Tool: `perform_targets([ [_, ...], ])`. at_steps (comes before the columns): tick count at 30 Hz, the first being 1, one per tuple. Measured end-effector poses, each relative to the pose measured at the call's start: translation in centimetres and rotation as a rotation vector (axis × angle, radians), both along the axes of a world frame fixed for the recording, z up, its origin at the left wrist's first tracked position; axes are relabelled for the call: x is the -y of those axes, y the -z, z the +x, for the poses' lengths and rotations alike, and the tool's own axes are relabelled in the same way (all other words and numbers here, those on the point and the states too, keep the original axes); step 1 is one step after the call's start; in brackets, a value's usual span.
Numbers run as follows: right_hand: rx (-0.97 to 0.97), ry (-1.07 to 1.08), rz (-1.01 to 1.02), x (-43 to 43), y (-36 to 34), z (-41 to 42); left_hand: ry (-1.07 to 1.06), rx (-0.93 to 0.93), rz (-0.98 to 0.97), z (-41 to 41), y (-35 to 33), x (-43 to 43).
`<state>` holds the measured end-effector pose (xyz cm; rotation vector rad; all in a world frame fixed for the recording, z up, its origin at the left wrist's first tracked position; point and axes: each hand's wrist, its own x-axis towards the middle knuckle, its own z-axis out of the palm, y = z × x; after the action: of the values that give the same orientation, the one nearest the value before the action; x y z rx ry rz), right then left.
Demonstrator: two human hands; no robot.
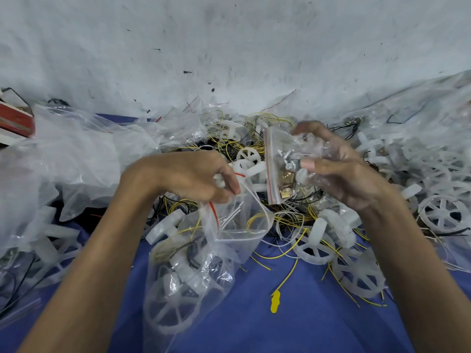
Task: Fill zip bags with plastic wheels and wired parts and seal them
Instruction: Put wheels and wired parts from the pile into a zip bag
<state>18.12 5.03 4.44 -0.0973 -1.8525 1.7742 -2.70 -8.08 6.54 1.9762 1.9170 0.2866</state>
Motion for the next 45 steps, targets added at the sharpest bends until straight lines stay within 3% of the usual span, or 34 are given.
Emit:
perform_targets([
  [5,-0.16,-0.267,-0.293,2.0,0.0,-1.5,0.045,0.014,-0.005,0.1,-0.3,0.1],
  [7,-0.232,-0.254,-0.454,3.0,0.1,-2.4,0.039,0.066,0.008,0.3,-0.6,0.3],
  [9,-0.266,-0.112,-0.491,3.7,0.4,-3.4,0.064,0.152,0.009,0.7,-0.9,0.7],
  [13,-0.211,0.071,-0.347,5.3,1.1,-5.3,0.114,0.417,0.104,0.8,-1.1,1.1],
  [16,-0.073,0.129,-0.139,5.0,1.1,-4.9,0.041,0.332,0.167,0.5,-0.5,0.6],
  [22,0.434,0.196,0.465,4.3,-0.9,-2.5,0.029,0.203,0.184,1.0,-0.1,0.0],
  [25,0.565,0.303,0.616,4.6,-0.8,-2.7,0.025,0.143,0.207,1.3,-0.1,-0.4],
  [31,0.455,0.392,0.387,4.5,-1.1,-2.7,-0.037,0.209,0.146,0.0,-0.4,0.2],
  [36,0.17,0.254,-0.073,4.4,-1.6,-2.5,-0.072,0.162,0.127,-0.6,-0.5,0.4],
  [38,0.121,0.234,-0.156,4.2,-1.5,-2.3,-0.069,0.16,0.123,-0.5,-0.6,0.4],
  [42,0.101,0.273,-0.111,4.4,-1.6,-2.3,-0.091,0.137,0.141,-0.3,-0.7,0.4],
  [45,0.223,0.415,0.342,5.0,-2.0,-2.1,-0.116,0.139,0.162,-0.3,-1.1,0.6],
])
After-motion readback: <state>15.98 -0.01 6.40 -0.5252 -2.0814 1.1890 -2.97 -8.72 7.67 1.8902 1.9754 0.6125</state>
